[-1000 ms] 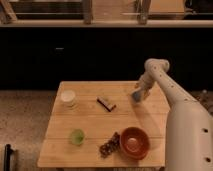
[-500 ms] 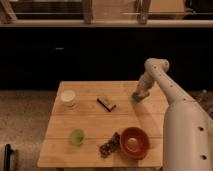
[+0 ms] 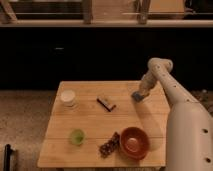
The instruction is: Place sponge in red bowl
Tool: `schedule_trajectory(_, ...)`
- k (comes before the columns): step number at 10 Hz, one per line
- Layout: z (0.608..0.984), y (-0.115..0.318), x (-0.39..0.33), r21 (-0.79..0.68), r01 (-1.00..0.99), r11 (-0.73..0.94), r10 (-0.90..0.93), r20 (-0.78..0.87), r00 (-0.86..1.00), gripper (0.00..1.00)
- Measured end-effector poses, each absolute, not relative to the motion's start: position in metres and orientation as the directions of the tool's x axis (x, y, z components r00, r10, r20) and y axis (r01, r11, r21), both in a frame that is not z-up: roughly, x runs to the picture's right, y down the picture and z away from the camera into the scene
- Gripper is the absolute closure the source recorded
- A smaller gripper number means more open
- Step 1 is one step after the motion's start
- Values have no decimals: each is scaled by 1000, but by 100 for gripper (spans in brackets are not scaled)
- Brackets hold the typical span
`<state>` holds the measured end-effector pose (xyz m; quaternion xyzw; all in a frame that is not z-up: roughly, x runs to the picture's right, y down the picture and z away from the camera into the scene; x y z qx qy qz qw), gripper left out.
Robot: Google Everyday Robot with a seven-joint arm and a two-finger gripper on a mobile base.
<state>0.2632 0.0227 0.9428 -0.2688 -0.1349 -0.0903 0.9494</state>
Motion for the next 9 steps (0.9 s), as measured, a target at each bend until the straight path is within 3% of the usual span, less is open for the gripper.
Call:
schedule_trajectory(2, 938, 24, 265, -470, 270, 841, -124, 318, 940, 21)
schedule_trajectory(9, 943, 30, 275, -400, 389, 830, -264, 334, 905, 20)
